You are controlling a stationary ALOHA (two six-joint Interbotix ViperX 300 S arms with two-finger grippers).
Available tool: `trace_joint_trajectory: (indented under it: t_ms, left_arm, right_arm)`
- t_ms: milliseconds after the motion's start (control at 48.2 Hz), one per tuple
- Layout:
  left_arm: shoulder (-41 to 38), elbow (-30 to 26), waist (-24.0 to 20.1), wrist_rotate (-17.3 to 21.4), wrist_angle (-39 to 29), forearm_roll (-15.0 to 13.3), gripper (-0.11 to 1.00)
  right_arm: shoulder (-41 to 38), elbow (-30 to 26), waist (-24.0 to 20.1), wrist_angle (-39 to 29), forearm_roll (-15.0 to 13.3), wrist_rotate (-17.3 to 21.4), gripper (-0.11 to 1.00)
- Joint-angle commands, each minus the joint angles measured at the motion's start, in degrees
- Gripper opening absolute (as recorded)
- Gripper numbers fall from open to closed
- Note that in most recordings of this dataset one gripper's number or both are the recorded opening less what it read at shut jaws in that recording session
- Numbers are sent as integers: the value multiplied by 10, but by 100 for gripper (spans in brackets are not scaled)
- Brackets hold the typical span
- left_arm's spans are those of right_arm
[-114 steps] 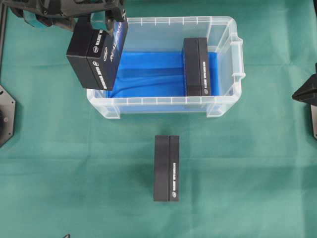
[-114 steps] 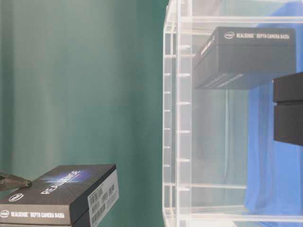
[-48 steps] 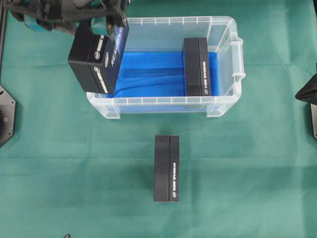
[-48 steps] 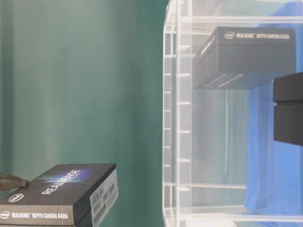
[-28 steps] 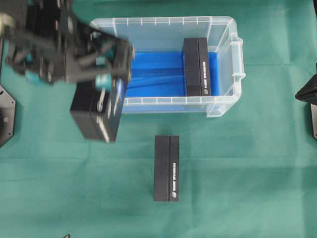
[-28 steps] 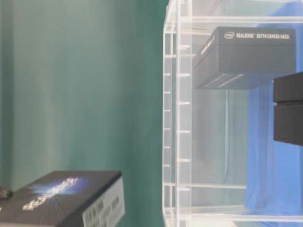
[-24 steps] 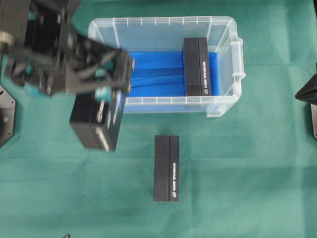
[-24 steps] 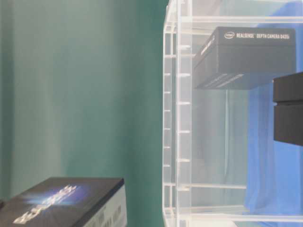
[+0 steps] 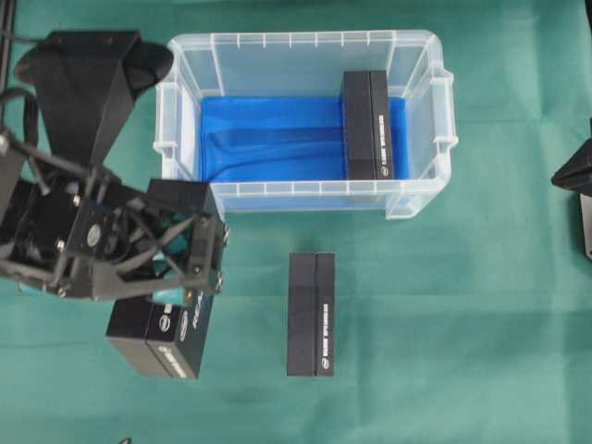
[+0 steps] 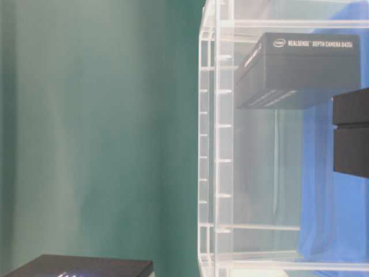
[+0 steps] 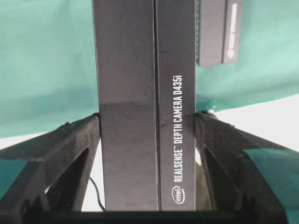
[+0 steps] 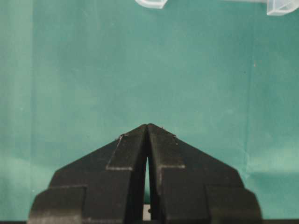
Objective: Take the box out of the case with the left arm.
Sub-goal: 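Carry the box forward and lower it onto the cloth left of the first box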
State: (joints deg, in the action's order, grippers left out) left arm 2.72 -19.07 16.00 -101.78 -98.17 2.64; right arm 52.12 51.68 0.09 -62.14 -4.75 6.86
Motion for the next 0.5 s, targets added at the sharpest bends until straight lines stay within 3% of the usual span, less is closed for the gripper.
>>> trace_joint_trajectory:
  t_ms: [0, 332, 477]
  left_arm:
    - [14, -11, 1, 0, 2, 2, 62]
    - [12, -8, 1, -1, 11, 4, 62]
    - [9, 19, 5, -3, 21, 4, 62]
  right_arm:
    - [-3, -18, 1, 2, 0, 0, 2]
    - [-3, -18, 1, 2, 1, 0, 2]
    - [-3, -18, 0, 2, 1, 1, 2]
